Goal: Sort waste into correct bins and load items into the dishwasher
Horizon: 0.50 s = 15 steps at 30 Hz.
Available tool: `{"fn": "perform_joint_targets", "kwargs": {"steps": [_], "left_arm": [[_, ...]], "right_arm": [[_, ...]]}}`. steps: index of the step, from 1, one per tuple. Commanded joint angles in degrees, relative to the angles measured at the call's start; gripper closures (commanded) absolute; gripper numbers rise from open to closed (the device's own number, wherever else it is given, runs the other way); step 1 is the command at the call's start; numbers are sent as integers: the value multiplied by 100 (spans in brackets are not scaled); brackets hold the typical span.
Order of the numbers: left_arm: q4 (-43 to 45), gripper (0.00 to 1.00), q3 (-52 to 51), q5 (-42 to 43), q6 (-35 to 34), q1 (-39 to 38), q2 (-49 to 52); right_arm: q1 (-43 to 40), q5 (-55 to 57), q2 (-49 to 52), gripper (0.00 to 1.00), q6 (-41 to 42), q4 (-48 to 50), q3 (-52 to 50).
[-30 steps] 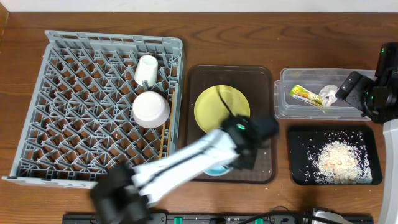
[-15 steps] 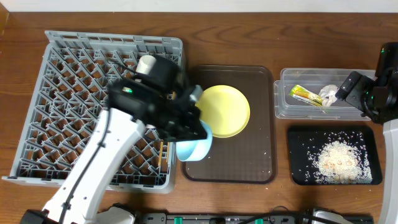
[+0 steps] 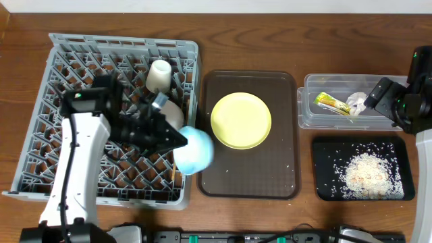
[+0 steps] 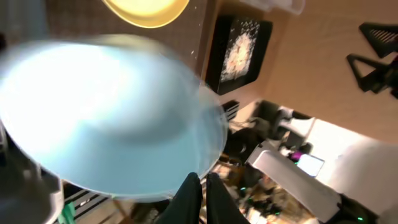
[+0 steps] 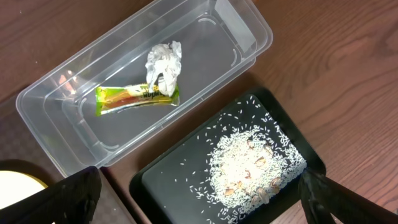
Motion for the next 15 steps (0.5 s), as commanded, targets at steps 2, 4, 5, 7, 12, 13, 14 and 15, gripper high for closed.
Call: {"fn": "perform_joint_targets", "kwargs": {"steps": [2,4,5,7,12,13,14,15], "left_arm": [[-55,92,-455,837,852,494,-59],[-46,92,-581,839,979,728,-55],[-50,93,-619,828,1003,841,-55],[-79,93,-640,754,1062,960,-55],[-46,92,-640,621,1080,621,-114],[4,92,-640,621,1078,485,-140],[72,92,-640,623,1058,352,-168],[170,92,-640,619,955,214,-195]], "right_arm": [[-31,42,-7,1,-37,-9,33],[-28,42,-7,1,-39,-9,33],[-28,42,-7,1,-39,-11,33],[-28,42,-7,1,-37,-9,33],[-28,42,-7,1,-37,-11,33],[-28,42,-7,1,-37,-9,33],[-28,42,-7,1,-37,-9,33],[-28,42,-7,1,-39,-11,33]]}}
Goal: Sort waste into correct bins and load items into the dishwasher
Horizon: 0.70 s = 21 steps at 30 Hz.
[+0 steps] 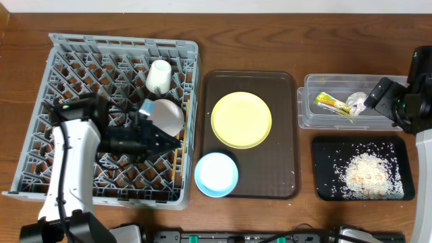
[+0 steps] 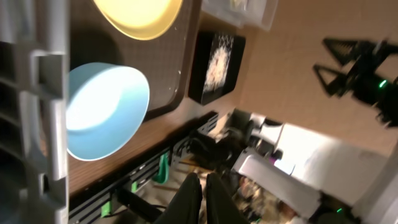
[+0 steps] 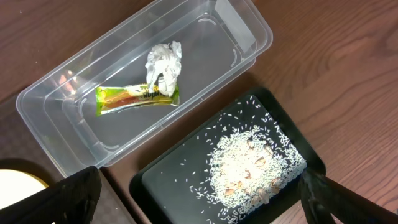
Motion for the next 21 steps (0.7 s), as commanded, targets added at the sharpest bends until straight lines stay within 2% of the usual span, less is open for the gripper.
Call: {"fn": "perform_joint_targets", "kwargs": {"steps": [1,3,6,7,12,13,18,21], "left_arm": [[243,92,-17,44,-125,-442,-186],[640,89,-17,-179,-734,-739,-232],[1412,88,-17,-1021,-2087,-1316,-319],[1740,87,-17,-1429,-2647,-1633,-354],[2841,83,-17,-3126,-4374,-3154,-389],[3001,78,-17,-3644,-4695,-3560,-374],[3211,65,-17,-5694,-5657,-5215,-212],[3215,57,-20,-6483,-6052,-6041,15]], "right_arm": [[-28,42,-7,1,-37,-11,33],[-28,42,-7,1,-37,-11,33],[-28,42,-7,1,-39,-11,33],[-28,42,-7,1,-37,-9,33],[-28,42,-7,1,-37,-11,33],[-28,42,-7,1,-39,-11,33],[-28,42,-7,1,-37,-11,33],[-28,42,-7,1,-39,-11,33]]}}
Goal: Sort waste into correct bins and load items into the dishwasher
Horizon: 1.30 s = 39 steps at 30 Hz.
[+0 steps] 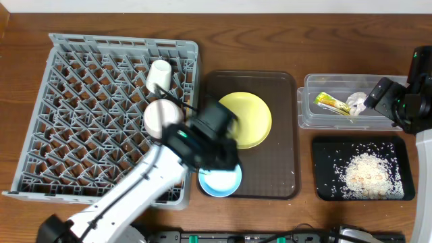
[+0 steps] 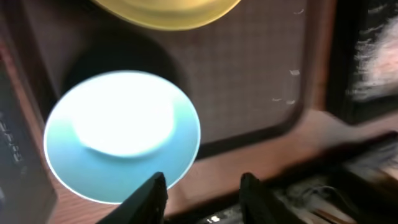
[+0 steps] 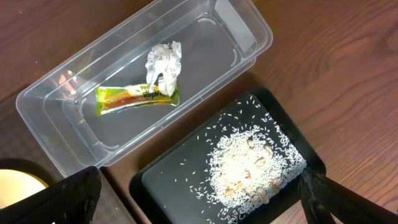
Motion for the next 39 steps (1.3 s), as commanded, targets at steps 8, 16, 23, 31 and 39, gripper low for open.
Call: {"fn": "perform_joint_targets", "kwargs": {"steps": [8,16,23,31,39], "left_arm": [[363,53,7,-2028,-1274,-1657,1268],[503,63,7,-2463,-1272,-1674,2389],[448,92,105,-2048,-1235,-1631,2371],[83,92,750,-662,-531,-1202,1163],[31,93,713,1416,52,350,-841]], "right_arm": [[-28,42,-7,1,-37,-9,33],[-28,42,-7,1,-39,-11,33],[-28,42,-7,1,-39,-11,33],[-28,42,-7,1,-37,-11,33],[-28,42,-7,1,-39,-11,33]]}}
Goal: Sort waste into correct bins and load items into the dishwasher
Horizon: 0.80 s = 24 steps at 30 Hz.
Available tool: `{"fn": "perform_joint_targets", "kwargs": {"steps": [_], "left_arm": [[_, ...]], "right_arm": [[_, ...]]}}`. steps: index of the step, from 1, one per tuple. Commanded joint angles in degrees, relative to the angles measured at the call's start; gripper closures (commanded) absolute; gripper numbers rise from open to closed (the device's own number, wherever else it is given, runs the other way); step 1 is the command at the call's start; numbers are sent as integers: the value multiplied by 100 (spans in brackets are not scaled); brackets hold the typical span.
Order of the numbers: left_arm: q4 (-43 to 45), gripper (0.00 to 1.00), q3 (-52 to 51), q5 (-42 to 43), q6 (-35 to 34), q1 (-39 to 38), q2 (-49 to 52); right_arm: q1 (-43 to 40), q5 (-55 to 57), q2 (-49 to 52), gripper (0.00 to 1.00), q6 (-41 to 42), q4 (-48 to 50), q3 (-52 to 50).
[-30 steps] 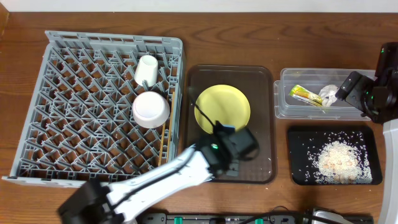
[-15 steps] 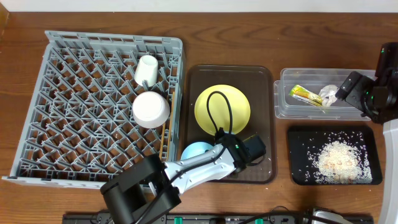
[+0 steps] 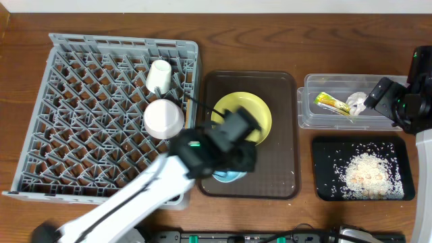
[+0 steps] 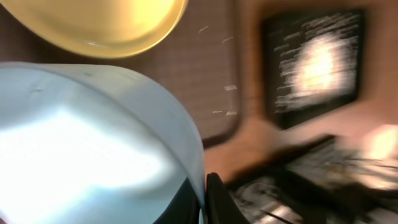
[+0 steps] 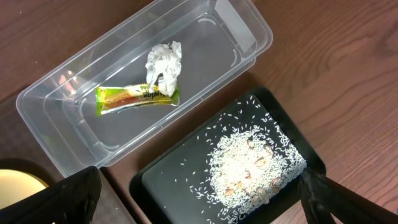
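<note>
A light blue bowl (image 4: 81,143) sits at the front left of the brown tray (image 3: 277,169); in the overhead view only a sliver of the bowl (image 3: 225,177) shows under my left arm. My left gripper (image 4: 202,198) is shut on the bowl's rim, one finger inside and one outside. A yellow plate (image 3: 246,111) lies on the tray just behind it. At the far right, my right gripper (image 5: 199,190) hangs open and empty above the two bins.
A grey dish rack (image 3: 74,121) on the left holds two white cups (image 3: 160,75) (image 3: 164,119). A clear bin (image 5: 143,93) holds a green wrapper (image 5: 134,96) and crumpled tissue (image 5: 165,59). A black tray (image 5: 249,168) holds spilled rice.
My left gripper, then open just above the blue bowl on the tray, is now down at the bowl and shut on its rim. The right arm has not moved.
First my left gripper held the blue bowl at the rack's right edge. Then the bowl lay at the tray's front left corner and the gripper was shut and empty over the rack. Later it was open above the bowl, and now it grips the rim.
</note>
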Motion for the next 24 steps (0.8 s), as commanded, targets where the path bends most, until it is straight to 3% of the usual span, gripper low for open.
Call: {"fn": "perform_joint_targets", "kwargs": {"steps": [1,9,17,21,24], "left_arm": [[-162,93,52,1425,535,785,-601],[-1200,93,-70,2430,1480,3241,-1733],[-2162,93,-79,2949,2732,5383,-1910],[-2208,92,-216,3056,3053,6247,-1871],[-2031,93,-382,3882,3475,6754,-1810]], "right_arm": [[-28,42,-7,1,-39,-9,33],[-28,42,-7,1,-39,-11,33],[-28,42,-7,1,-37,-11,33],[-28,42,-7,1,-39,-11,33],[-28,42,-7,1,-39,-9,33]]}}
